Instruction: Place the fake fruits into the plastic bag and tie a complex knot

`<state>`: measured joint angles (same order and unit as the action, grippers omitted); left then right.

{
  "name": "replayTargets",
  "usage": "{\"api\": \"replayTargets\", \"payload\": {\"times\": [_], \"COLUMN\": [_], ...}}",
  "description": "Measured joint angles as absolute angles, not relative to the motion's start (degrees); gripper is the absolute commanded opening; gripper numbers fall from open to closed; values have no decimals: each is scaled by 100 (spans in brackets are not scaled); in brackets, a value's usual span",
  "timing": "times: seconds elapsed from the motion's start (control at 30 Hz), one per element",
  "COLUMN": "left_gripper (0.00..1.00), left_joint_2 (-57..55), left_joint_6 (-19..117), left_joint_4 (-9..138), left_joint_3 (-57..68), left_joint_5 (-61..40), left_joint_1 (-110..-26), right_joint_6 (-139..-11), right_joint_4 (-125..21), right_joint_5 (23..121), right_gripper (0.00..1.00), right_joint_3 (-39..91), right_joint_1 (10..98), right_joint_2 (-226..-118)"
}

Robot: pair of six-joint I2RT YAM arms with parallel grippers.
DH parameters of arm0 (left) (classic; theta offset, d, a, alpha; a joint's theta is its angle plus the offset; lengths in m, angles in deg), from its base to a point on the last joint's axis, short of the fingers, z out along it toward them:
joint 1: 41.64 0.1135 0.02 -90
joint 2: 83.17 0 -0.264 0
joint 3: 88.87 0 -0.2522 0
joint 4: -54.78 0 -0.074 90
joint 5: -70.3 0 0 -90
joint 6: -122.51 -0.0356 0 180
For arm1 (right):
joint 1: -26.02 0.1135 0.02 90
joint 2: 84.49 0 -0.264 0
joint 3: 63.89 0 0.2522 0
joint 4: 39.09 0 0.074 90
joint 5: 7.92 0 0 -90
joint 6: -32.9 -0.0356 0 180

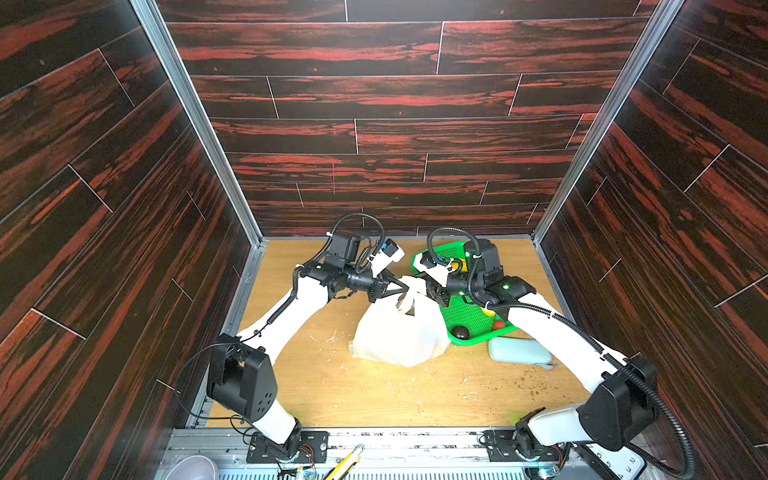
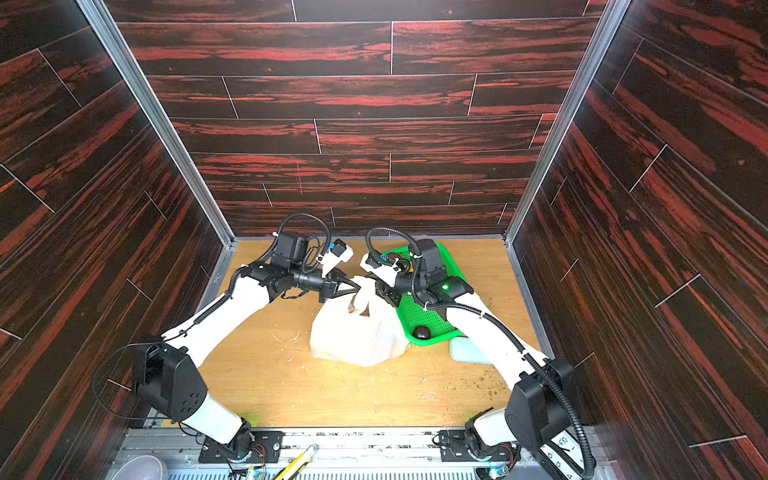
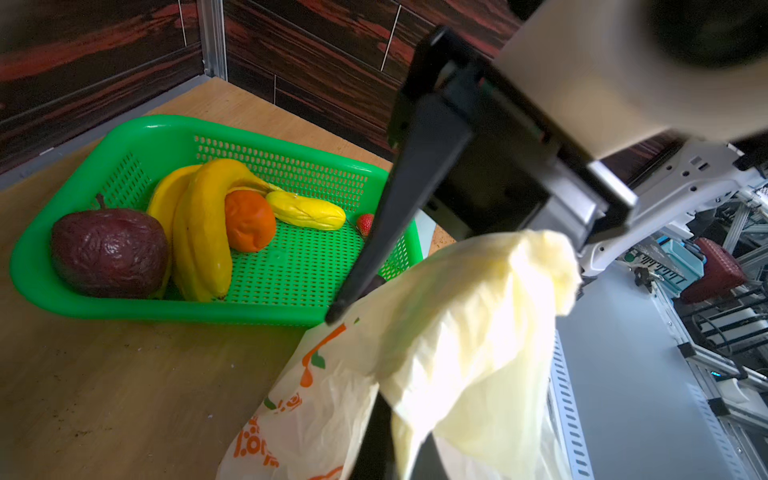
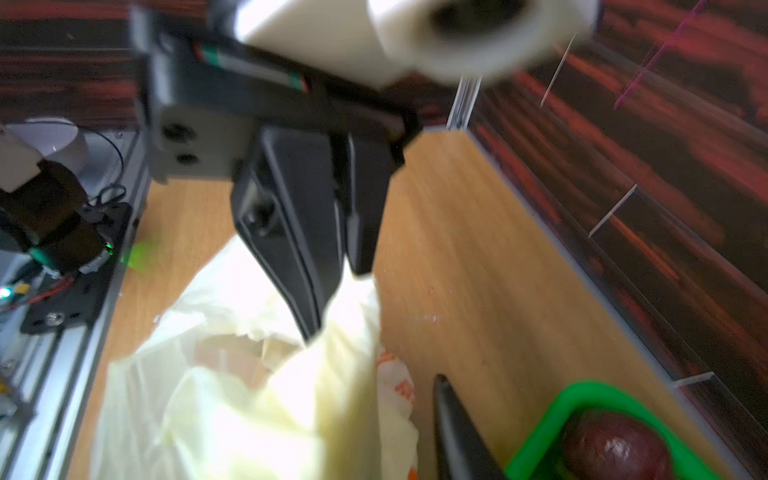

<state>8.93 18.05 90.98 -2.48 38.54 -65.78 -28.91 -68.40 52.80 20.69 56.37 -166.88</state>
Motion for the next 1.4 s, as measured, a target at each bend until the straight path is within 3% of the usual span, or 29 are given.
{"api": "replayTargets", "payload": {"times": [0.53, 0.67, 0.9, 1.13, 1.4], "left_gripper": [0, 0, 0, 0, 0], "left_joint_2": [849, 849, 849, 849, 847], "left_joint_6": [1525, 1459, 1311, 1125, 983], "left_joint_4": [9080, 9083, 9093, 9148, 9253], "left_joint_3": [-244, -244, -246, -246, -246], "left_joint_5": [3782, 3771, 3766, 3714, 3681], "left_joint_1": [-6594, -6600, -6611, -6631, -6642], "right_joint_6": [-2791, -2793, -2758, -2671, -2585], "right_joint_4": [-8472, -8835, -9200, -9379, -9594], "right_joint_5": [5296, 5206, 5147, 5127, 5077], "right_gripper": [90, 95, 96, 96, 80], "right_joint_3": [2238, 2434, 3547, 3790, 3978], "right_joint_1": [5401, 5390, 5399, 5539, 5607], "right_joint_2": [-15934, -15766, -16111, -16793, -17241]}}
